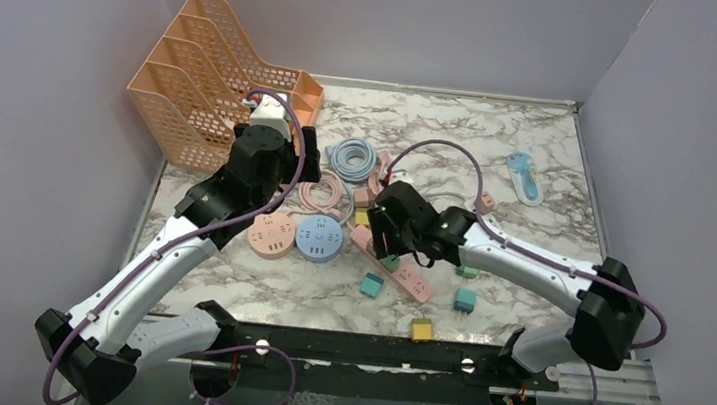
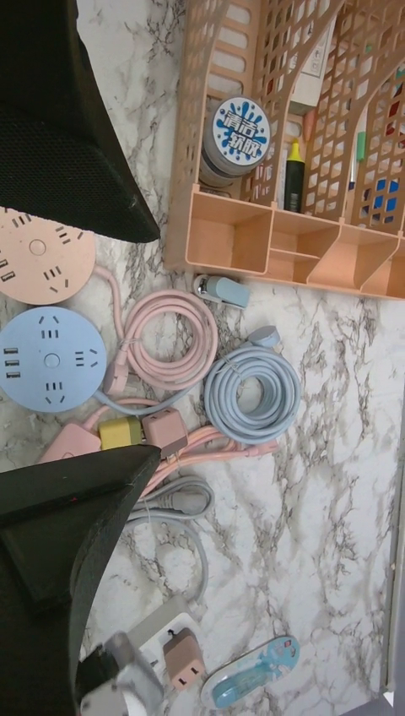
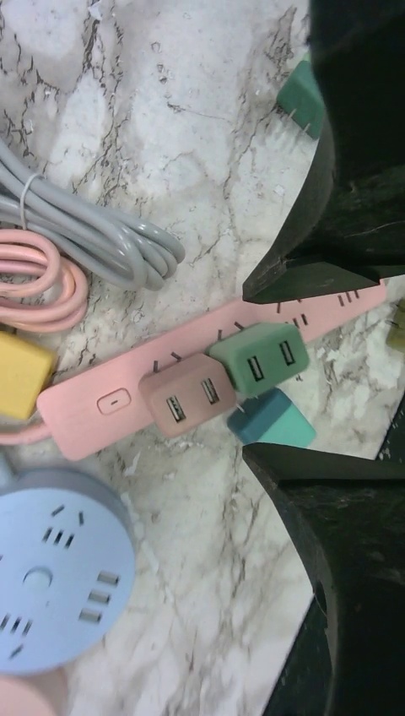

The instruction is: Insert the plug

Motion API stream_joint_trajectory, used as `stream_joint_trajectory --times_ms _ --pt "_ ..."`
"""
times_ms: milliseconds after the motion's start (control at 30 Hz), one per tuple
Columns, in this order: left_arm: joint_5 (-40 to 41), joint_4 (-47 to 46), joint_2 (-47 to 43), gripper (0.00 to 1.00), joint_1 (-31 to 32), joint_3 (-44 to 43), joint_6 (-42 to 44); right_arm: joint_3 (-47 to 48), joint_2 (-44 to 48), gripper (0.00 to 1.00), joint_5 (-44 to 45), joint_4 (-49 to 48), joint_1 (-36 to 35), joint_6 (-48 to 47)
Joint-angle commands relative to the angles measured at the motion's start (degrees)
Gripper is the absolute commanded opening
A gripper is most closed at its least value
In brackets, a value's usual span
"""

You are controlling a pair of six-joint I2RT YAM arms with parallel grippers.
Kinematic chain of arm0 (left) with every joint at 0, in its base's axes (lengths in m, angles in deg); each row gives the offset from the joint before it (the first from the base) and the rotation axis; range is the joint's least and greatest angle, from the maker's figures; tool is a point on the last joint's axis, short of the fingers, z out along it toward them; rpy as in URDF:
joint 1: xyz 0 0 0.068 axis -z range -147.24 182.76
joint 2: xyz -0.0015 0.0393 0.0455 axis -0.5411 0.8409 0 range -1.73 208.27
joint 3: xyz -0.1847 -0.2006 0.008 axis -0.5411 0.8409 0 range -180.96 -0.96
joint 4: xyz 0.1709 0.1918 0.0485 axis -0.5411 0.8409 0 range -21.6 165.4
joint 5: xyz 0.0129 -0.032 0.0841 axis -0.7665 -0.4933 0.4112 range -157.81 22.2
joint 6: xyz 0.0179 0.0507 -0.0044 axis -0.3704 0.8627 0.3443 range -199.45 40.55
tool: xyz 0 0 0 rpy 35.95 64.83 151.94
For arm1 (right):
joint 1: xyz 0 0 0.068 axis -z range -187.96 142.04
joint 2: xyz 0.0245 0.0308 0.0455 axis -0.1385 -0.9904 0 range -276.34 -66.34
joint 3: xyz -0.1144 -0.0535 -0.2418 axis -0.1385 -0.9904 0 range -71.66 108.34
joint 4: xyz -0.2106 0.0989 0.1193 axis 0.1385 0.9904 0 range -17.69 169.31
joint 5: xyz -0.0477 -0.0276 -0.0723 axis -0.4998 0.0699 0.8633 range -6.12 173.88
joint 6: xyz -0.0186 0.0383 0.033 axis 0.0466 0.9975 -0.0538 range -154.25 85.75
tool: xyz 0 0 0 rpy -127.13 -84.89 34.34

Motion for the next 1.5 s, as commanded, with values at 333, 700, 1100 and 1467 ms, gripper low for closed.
stream_joint_trajectory --times_ms 333,700,1100,1467 --pt "-4.9 2.3 -6.4 0.92 -0.4 0.8 -3.1 -1.6 9.1 0.58 -0.9 6.4 -7.8 21.2" --pt "-9.5 7.6 -14.1 0.92 -0.4 7.5 -12.1 -3.9 -1.3 0.63 8.9 10.4 -15.4 41.5" --pt "-5.9 8.8 -17.6 0.9 0.5 9.2 -21.3 -2.8 -9.9 0.66 8.6 5.7 -15.4 44.3" --pt "-6.7 8.8 -17.3 0.91 0.4 9.4 -19.2 3.0 -15.0 0.77 11.4 8.0 -15.3 48.0"
